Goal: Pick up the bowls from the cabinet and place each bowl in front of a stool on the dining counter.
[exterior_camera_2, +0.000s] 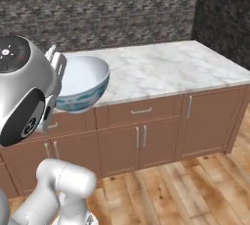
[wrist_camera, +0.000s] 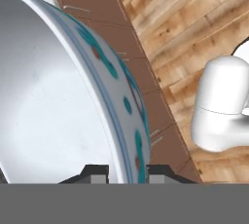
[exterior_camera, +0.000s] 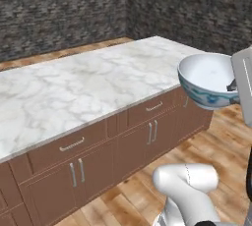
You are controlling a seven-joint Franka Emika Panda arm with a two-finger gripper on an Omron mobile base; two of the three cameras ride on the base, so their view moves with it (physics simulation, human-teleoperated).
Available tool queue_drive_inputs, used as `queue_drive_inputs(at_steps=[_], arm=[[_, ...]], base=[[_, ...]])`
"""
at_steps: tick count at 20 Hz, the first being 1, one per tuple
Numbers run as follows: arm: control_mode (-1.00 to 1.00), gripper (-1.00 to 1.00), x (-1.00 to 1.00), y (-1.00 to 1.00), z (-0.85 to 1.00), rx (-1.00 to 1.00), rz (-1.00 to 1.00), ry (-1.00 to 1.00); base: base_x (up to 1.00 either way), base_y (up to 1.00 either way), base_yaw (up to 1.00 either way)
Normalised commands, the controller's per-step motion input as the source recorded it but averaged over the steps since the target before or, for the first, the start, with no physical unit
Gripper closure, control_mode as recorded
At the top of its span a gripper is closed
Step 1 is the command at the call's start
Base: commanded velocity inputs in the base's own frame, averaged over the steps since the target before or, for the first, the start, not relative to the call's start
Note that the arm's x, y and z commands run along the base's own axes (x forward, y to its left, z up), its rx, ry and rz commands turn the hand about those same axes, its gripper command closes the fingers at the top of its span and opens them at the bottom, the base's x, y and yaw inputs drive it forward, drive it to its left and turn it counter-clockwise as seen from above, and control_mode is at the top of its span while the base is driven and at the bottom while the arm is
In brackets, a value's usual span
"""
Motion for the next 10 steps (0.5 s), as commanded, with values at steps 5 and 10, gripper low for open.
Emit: queue_drive_inputs(at_steps=[5,10], arm=[[1.0,1.0,0.0,0.0,0.0,0.0,0.0,0.0],[1.0,1.0,0.0,0.0,0.0,0.0,0.0,0.0]], base=[[0.72,-1.0,0.16],[0.45,-1.0,0.18]])
